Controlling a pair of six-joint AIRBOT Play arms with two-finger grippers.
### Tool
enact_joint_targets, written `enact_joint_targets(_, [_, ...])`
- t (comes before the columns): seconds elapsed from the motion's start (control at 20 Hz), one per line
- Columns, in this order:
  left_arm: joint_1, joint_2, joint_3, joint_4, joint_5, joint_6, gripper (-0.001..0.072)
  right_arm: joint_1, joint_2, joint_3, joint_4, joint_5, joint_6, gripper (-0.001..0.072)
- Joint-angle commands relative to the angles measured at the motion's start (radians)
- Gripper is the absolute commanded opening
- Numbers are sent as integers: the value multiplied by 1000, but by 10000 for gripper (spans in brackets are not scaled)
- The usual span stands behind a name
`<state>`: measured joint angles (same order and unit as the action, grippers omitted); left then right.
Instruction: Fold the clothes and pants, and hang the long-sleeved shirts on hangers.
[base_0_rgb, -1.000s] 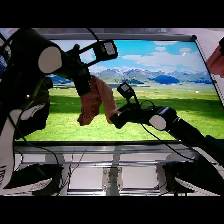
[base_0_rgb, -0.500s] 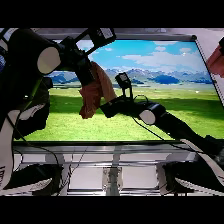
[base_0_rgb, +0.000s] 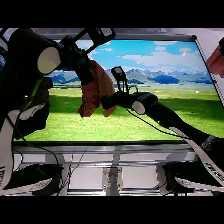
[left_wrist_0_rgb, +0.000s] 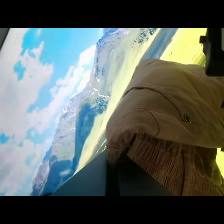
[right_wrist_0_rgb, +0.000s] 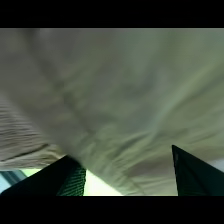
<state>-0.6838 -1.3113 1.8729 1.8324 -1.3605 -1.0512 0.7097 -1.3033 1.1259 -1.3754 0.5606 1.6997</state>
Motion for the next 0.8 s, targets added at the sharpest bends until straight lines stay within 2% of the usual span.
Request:
enact_joint_targets(0.0, [0,0,1,0,-1,-2,27,-14,-7,31,-82,80,73,550])
enact_joint_targets(0.3, [0,0,1,-1,0,-55,27,31,-9,31,-97,-3,237,550])
enact_joint_targets(0.55, [0,0,1,-8,-1,-73,27,19,-33,31,-176,-3,394,548])
enact_joint_targets(0.65, [0,1,1,-8,-1,-73,27,19,-64,31,-180,2,421,463])
enact_joint_targets(0.75, [0,2,1,-7,-1,-73,27,19,-89,31,-185,23,421,426])
